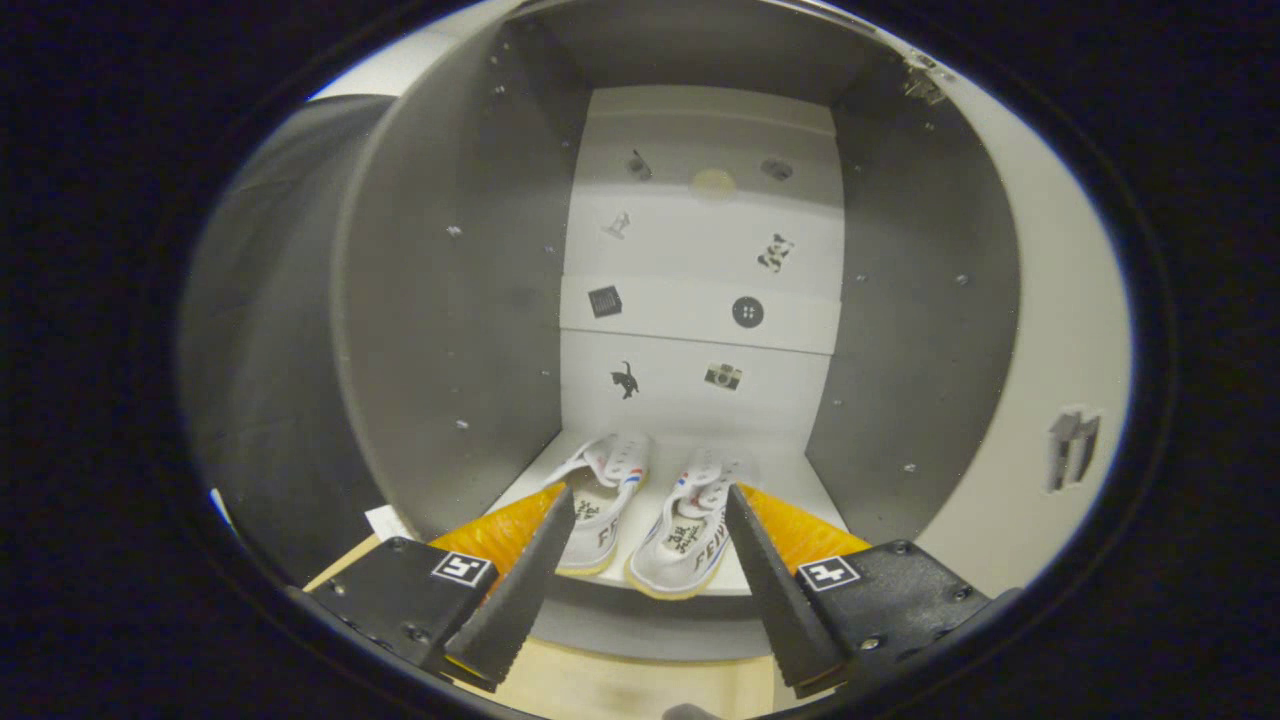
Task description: Open the shoe cabinet door, grab the shoes and put them into the shoe cabinet, then close the shoe cabinet door.
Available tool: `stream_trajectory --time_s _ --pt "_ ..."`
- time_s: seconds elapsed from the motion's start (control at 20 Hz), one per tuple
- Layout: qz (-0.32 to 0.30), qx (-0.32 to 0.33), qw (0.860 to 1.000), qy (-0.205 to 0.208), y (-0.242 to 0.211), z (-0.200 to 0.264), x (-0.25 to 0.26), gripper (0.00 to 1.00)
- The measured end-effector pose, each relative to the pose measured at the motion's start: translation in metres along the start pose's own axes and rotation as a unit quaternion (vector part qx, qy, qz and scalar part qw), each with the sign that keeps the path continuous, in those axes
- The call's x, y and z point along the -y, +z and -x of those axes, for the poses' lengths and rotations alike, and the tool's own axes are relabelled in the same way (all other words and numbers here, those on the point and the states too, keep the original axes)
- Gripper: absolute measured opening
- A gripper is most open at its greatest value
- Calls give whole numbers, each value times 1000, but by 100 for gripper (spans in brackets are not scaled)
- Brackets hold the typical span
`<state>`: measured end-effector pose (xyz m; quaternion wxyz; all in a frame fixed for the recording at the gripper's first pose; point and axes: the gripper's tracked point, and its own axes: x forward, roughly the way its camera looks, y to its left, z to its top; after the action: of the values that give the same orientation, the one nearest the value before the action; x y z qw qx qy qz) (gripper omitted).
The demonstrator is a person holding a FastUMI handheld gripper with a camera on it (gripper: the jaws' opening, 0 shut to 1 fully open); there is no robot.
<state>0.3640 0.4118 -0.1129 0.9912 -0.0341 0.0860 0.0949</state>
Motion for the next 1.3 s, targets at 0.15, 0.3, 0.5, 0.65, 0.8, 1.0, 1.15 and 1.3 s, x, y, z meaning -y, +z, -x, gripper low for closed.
stream_trajectory --time_s 0.15,0.3,0.5,0.65,0.8,1.0,1.15,1.3 --pt "-1 20 1000 12 4 58 -18 98" --pt "1 42 999 26 5 125 -34 98" --pt "-13 58 998 33 -2 211 -31 98" --pt "-19 73 997 23 -6 269 -7 98" --pt "-27 66 997 18 -21 320 26 98" --pt "-43 69 996 -45 -34 383 100 98" --pt "-60 74 990 -103 -45 413 163 98" --pt "-65 70 987 -132 -55 417 214 98"
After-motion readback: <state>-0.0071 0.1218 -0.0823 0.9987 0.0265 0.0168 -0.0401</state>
